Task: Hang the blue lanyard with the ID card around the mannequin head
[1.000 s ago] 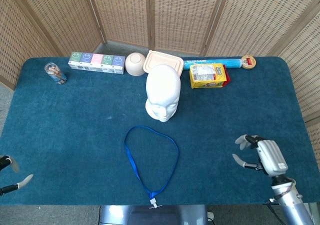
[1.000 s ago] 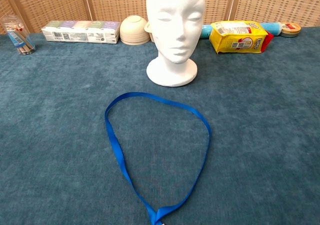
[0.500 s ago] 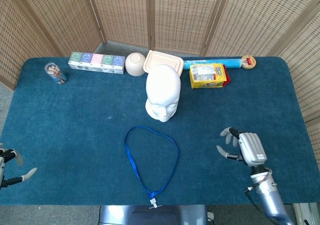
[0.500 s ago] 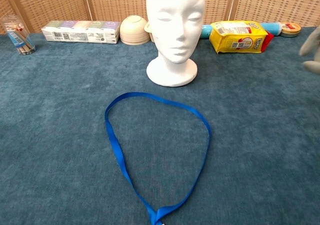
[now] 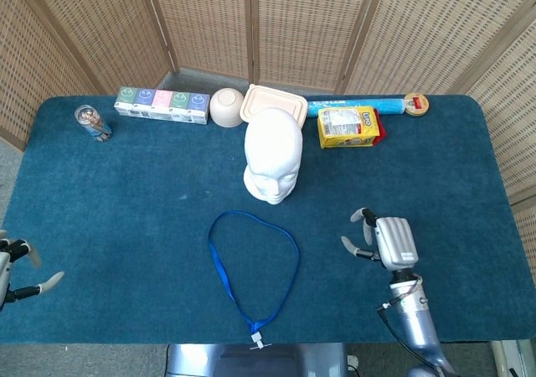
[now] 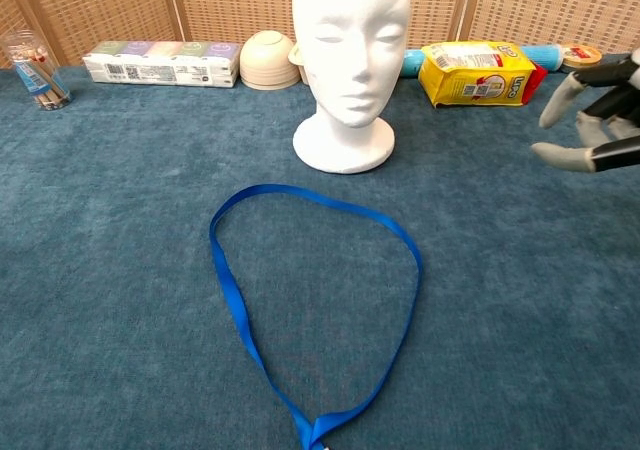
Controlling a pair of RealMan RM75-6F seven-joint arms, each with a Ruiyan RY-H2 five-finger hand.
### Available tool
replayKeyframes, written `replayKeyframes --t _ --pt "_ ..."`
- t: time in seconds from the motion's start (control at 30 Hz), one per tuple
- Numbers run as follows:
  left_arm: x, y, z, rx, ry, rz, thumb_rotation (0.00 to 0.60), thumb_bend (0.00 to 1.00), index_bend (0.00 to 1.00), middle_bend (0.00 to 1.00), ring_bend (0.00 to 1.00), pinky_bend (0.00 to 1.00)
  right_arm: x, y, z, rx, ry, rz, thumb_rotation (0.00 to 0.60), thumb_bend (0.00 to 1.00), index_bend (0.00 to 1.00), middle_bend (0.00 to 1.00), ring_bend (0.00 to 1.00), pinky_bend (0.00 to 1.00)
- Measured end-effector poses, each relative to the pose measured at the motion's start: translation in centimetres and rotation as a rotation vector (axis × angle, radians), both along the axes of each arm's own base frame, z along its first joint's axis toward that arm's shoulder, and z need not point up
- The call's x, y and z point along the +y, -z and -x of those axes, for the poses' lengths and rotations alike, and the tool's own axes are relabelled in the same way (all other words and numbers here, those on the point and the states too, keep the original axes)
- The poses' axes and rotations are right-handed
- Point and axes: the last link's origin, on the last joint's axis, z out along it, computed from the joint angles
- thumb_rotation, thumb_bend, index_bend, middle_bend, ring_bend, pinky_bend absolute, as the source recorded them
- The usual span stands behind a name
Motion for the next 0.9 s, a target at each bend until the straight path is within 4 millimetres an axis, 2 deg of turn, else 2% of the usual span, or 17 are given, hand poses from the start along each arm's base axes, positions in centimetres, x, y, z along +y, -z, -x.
replayKeyframes --t 0.3,0.53,0.9 --pt "1.1 -0.1 -0.4 0.017 0.026 0.003 0.341 0.11 0.6 0.5 0.37 0.16 -1.1 3.2 -2.4 0.023 -0.05 -0.05 0.405 0.26 0.48 0.92 1.0 1.0" --pt "1.7 -0.2 -0.6 0.031 0.042 0.006 0.341 0.11 0.6 0.5 0.37 0.16 -1.7 6.5 -4.5 0.042 -0.102 -0.14 0.405 0.26 0.49 0.97 1.0 1.0" --pt "1.9 -0.1 -0.5 0.031 0.042 0.014 0.34 0.11 0.6 0.5 0.37 0.16 -2.9 9.3 -6.0 0.08 -0.107 -0.196 0.407 0.26 0.5 0.99 1.0 1.0"
